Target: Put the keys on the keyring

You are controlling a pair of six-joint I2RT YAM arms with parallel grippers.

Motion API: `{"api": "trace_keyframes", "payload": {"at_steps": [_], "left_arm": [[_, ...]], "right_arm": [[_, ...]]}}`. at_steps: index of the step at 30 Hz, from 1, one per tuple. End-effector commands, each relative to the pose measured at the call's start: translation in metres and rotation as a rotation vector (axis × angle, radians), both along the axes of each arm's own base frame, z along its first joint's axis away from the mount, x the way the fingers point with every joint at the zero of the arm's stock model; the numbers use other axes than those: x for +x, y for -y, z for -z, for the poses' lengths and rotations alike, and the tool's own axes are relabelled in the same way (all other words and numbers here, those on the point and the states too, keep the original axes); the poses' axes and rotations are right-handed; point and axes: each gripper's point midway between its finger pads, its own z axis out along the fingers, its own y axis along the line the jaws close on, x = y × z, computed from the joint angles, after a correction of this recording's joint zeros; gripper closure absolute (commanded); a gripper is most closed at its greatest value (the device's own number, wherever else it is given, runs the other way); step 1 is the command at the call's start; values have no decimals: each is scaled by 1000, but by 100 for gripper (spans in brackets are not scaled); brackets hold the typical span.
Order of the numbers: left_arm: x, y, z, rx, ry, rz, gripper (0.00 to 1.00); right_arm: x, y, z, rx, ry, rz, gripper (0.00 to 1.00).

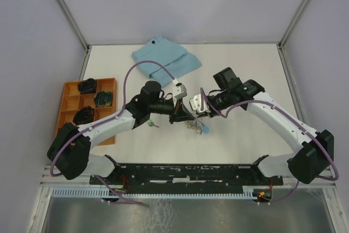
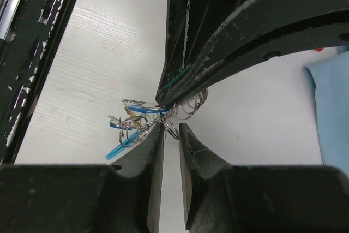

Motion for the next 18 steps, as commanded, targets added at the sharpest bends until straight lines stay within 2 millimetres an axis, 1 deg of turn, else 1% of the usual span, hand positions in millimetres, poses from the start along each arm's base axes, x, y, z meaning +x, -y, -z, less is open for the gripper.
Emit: {"api": "trace_keyframes", "payload": {"at_steps": [1,6,8,12,13,16,18], "left_arm": [[5,7,-33,-70,118,28,97],[6,7,-33,-70,116,24,97],[6,7,-33,-69,115,24,97],[6,6,-28,-59,107,17,97],[6,6,-27,-57,107,13,97],[7,3,-18,-37,94,-4,97],[7,0,-8,-17,82,-24,97]], "right_arm": [[-5,-5,-3,11,-18,-35,74],[-5,-3,2,-11,-5,-34,73],[-5,-3,2,-6,2,-31,77],[-4,-3,-2,11,16,-16,96],[-4,-4,-4,16,17,-11,99],[0,-5,-9,47,27,25,99],[-1,-5,-13,69,21,48,99]]}}
